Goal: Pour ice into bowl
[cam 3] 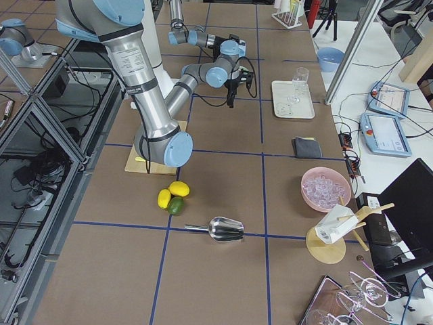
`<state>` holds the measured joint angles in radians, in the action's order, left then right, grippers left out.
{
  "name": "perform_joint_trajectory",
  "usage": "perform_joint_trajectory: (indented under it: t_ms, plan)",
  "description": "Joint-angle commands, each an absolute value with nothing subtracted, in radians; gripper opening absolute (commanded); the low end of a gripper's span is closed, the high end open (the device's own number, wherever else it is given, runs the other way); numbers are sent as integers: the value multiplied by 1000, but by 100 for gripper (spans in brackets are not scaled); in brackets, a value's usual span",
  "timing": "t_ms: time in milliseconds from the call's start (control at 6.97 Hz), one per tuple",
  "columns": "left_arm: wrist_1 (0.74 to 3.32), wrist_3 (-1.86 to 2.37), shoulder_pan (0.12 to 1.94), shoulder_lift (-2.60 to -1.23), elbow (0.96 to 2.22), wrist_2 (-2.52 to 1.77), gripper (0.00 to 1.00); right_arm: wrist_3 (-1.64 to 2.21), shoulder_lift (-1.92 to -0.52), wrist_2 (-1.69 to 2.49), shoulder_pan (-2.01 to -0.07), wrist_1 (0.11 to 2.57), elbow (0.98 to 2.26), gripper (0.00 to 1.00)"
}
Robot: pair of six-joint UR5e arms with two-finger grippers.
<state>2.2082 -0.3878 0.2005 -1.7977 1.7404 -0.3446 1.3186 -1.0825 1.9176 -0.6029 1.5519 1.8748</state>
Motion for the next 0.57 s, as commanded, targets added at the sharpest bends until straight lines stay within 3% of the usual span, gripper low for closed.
perform_joint_trajectory:
  t_ms: [0,430]
  plan:
    - [2178,-469,193,-1818,1735,-305,0,1324,-1083,1917,-603,1551,1875,100]
    - [2178,-555,193,-1829,1733,-298,0,1327,-1083,1919,-603,1551,1875,100]
